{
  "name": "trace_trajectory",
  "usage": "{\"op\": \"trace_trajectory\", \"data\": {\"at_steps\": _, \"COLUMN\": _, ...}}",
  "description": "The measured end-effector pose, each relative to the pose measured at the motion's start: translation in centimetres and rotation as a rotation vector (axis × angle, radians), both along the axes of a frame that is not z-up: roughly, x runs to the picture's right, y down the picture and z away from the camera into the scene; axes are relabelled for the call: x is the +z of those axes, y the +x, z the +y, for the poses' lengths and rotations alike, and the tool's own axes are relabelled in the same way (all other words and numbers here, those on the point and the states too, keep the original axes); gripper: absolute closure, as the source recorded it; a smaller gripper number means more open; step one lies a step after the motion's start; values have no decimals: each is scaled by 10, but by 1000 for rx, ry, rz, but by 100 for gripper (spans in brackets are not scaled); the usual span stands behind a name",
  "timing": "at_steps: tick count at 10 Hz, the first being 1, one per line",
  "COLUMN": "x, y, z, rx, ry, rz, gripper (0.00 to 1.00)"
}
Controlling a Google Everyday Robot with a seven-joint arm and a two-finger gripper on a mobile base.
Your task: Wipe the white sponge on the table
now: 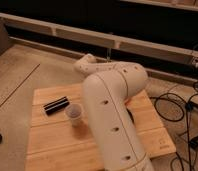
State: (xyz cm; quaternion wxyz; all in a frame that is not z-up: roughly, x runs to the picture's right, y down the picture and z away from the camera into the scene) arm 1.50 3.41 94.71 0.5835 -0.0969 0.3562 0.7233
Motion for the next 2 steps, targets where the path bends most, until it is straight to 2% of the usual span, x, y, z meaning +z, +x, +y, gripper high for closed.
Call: {"op": "trace_trajectory", "data": {"at_steps": 2, "x": -3, "y": -7, "z": -5, "rx": 38, "ry": 7, "rz": -22, "gripper": 20}}
